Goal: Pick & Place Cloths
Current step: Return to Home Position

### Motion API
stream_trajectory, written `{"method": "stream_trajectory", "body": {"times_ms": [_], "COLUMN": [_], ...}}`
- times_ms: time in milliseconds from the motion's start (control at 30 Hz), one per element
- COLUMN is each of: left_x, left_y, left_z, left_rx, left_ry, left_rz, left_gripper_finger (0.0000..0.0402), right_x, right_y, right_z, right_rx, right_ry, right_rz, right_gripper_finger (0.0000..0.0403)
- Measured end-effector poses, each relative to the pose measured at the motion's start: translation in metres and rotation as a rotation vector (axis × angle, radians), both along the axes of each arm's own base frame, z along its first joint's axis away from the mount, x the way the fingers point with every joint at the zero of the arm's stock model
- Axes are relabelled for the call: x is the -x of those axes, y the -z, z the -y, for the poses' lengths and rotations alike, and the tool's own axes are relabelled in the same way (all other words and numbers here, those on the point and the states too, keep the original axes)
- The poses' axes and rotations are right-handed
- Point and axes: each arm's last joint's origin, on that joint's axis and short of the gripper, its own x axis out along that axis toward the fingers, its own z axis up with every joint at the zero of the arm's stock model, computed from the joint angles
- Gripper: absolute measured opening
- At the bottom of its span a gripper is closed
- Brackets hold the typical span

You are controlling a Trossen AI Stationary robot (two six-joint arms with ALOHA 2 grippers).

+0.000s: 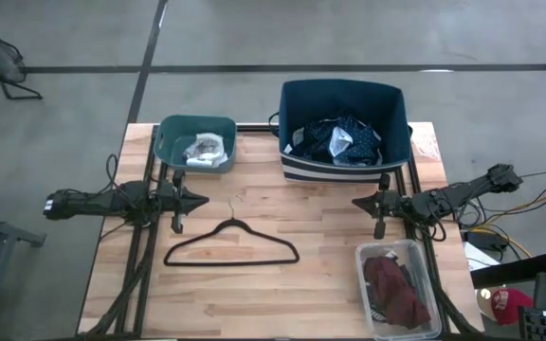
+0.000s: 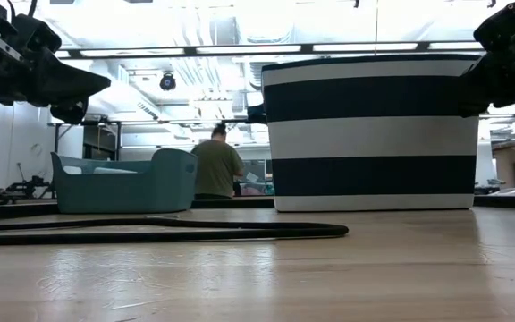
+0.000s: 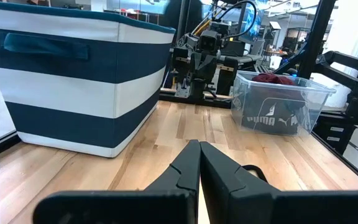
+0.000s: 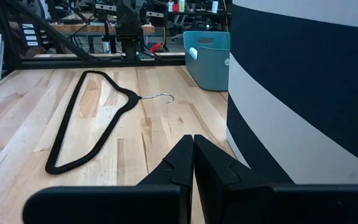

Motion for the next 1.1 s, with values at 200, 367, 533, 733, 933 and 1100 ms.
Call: {"method": "stream_trajectory", "body": {"times_ms": [200, 367, 533, 733, 933, 1100], "left_x": [0.0000, 0.0000, 0.0000, 0.0000, 0.0000, 0.0000], "left_y": [0.0000, 0.0000, 0.0000, 0.0001, 0.0001, 0.0001], "left_z": [0.0000, 0.0000, 0.0000, 0.0000, 0.0000, 0.0000], "left_rx": [0.000, 0.000, 0.000, 0.000, 0.000, 0.000], "left_ry": [0.000, 0.000, 0.000, 0.000, 0.000, 0.000], "left_rz": [0.000, 0.000, 0.000, 0.000, 0.000, 0.000], "left_gripper_finger": [0.0012, 0.0012, 0.0012, 0.0012, 0.0012, 0.0012], "right_x": [0.0000, 0.0000, 0.0000, 0.0000, 0.0002, 0.0002], "right_y": [-0.0001, -0.0001, -0.0001, -0.0001, -0.0005, -0.0005], "right_z": [0.0000, 0.0000, 0.0000, 0.0000, 0.0008, 0.0009], "right_rx": [0.000, 0.000, 0.000, 0.000, -0.064, -0.119], "right_ry": [0.000, 0.000, 0.000, 0.000, 0.036, 0.047], "right_rz": [0.000, 0.000, 0.000, 0.000, 0.021, 0.034], "right_gripper_finger": [0.0008, 0.0008, 0.0008, 0.0008, 0.0008, 0.0008]}}
